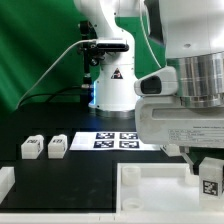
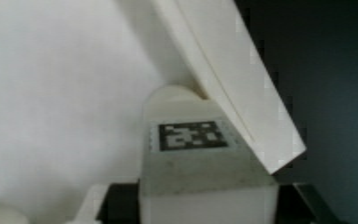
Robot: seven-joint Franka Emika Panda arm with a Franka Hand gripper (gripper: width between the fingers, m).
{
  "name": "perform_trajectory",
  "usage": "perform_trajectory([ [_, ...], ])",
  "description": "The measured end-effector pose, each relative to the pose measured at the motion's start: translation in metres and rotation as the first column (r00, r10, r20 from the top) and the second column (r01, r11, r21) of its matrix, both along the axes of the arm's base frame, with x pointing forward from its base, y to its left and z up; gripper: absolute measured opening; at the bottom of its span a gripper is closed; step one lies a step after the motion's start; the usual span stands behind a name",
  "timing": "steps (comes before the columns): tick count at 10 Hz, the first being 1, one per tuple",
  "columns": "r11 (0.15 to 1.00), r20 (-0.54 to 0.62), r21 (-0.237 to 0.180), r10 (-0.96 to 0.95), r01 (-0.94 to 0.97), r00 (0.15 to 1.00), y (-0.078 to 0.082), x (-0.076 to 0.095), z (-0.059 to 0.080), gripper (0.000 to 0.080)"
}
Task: Assemble one leg
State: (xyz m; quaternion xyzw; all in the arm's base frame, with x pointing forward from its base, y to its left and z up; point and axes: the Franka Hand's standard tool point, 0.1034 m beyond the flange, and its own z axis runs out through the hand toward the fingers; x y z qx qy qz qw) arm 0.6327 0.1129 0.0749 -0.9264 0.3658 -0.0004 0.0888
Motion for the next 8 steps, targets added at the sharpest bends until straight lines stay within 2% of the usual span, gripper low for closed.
perform_trajectory([
  [1, 0.975, -0.035, 0.028, -0.221, 0.222, 0.975, 0.0006, -0.0021, -0.0009, 0.03],
  [3, 0.829, -0.115, 0.067, -0.546, 0.555, 0.83, 0.0018, -0.0021, -0.0018, 0.03],
  [4, 0.749, -0.142, 0.084, -0.644, 0.657, 0.752, 0.0023, -0.0028, -0.002, 0.03],
  [5, 0.659, -0.172, 0.089, -0.729, 0.747, 0.663, 0.005, -0.0026, -0.002, 0.03],
  [6, 0.604, -0.191, 0.083, -0.771, 0.793, 0.608, 0.0069, -0.0028, -0.0017, 0.03],
  [7, 0.616, -0.188, 0.084, -0.762, 0.783, 0.62, 0.0074, -0.0031, -0.0022, 0.03],
  [8, 0.622, -0.186, 0.084, -0.758, 0.779, 0.625, 0.0075, -0.0032, -0.0023, 0.0481],
])
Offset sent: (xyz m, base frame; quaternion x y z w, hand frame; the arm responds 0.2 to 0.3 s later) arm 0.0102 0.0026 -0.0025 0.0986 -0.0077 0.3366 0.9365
